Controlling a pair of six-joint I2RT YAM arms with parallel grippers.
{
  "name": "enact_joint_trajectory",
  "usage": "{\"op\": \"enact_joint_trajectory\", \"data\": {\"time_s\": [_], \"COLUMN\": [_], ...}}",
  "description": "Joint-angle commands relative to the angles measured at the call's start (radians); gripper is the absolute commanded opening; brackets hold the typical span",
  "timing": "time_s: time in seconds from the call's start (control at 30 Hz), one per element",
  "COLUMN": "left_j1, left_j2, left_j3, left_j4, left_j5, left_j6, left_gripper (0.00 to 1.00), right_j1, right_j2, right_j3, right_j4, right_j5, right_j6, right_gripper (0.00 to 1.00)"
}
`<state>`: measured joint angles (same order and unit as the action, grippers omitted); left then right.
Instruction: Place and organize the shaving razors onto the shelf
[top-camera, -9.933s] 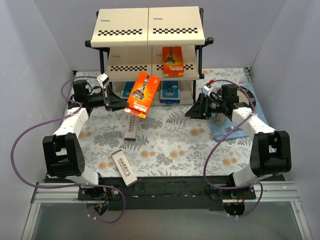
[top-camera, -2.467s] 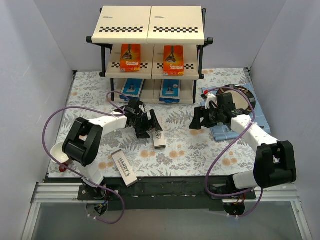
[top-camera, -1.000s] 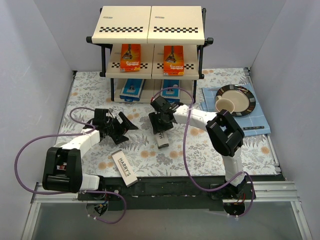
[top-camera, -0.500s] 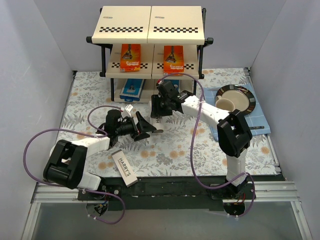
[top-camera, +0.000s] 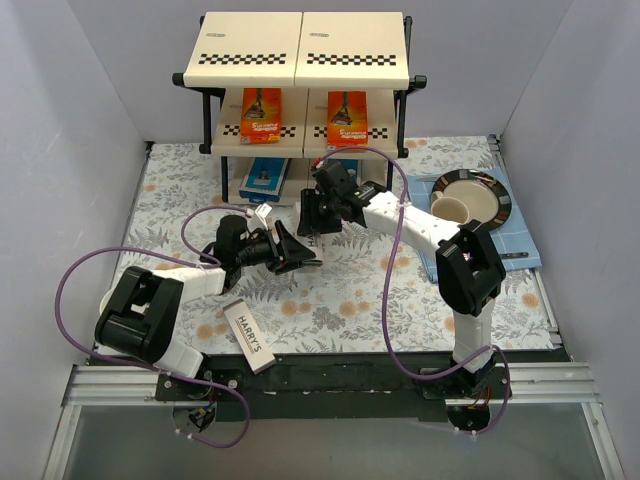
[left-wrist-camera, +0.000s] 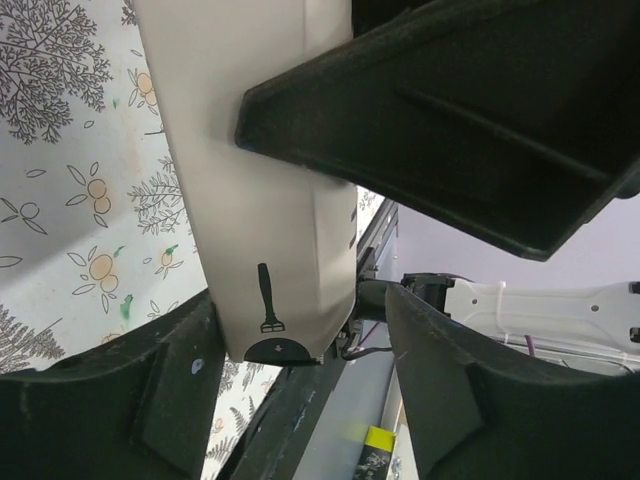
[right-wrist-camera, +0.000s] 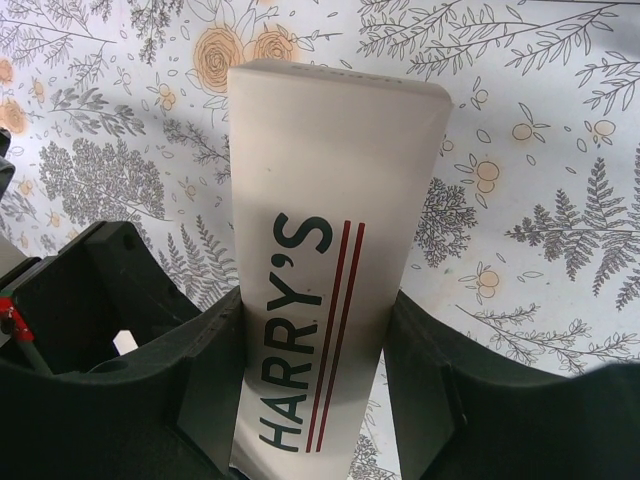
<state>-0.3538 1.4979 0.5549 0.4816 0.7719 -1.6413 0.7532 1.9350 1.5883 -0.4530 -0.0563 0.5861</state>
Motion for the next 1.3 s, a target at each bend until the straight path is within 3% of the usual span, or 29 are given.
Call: {"op": "enact_joint_trajectory", "data": {"time_s": [0.0, 0.2, 0.27, 0.47, 0.57, 0.77, 0.9, 1.13, 1.27], "left_j1": [-0.002, 0.003, 0.022, 0.163, 0.22, 0.283, 0.34, 0.421, 0.443], "left_j2": [-0.019, -0.044, -0.054, -0.073, -0.094, -0.211, -0.229, -0.121, -0.009], "left_j3": [0.025, 0.03, 0.043, 0.12, 0.166, 0.327, 0.482, 0.836, 0.971], "left_j4": [0.011, -0.031, -0.049, -0.127, -0.191, -0.516, -0.702, -0.643, -0.393], "left_j5": [0.015, 0.026, 0.05, 0.217, 0.337, 0.477, 0.585, 0.624, 0.644], "left_j6": [0.006, 0.021, 0.032, 0.087, 0.157, 0.371, 0.475, 0.379, 0.164], "left_gripper": [0.53, 0.43, 0.38, 0.28, 0.27, 0.27, 0.27, 0.27, 0.27], "right_j1": [0.003, 0.003, 0.003, -0.061, -0.12, -0.178, -0.178, -0.186, -0.187], "right_j2": [-0.034, -0.048, -0.068, -0.18, -0.238, -0.386, -0.452, -0.487, -0.496], "right_j3": [0.042, 0.035, 0.032, 0.038, 0.067, -0.038, -0.123, -0.188, -0.206], "right_j4": [0.042, 0.046, 0.046, 0.016, -0.036, -0.082, -0.064, -0.041, -0.024], "right_j5": [-0.005, 0.006, 0.013, -0.019, -0.069, -0.135, -0.125, -0.125, -0.137], "right_j6": [0.018, 0.008, -0.011, -0.141, -0.25, -0.388, -0.397, -0.402, -0.396], "right_gripper": [0.53, 0.58, 0.7, 0.9, 0.95, 0.96, 0.96, 0.97, 0.96]}}
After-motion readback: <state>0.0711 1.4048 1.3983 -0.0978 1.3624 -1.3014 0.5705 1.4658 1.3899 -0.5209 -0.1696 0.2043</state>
